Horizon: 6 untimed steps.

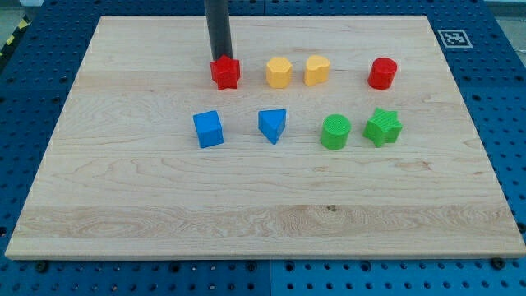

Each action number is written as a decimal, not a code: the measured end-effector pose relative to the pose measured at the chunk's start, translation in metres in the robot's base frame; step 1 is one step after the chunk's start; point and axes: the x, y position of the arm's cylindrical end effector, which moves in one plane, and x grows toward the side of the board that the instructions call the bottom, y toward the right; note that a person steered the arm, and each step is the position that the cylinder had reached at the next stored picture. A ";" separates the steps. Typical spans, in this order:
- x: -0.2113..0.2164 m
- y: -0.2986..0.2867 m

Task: Slide the yellow heart slightly down

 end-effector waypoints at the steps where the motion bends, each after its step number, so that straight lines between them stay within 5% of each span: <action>1: -0.008 0.005; 4: -0.010 0.133; 6: 0.000 0.144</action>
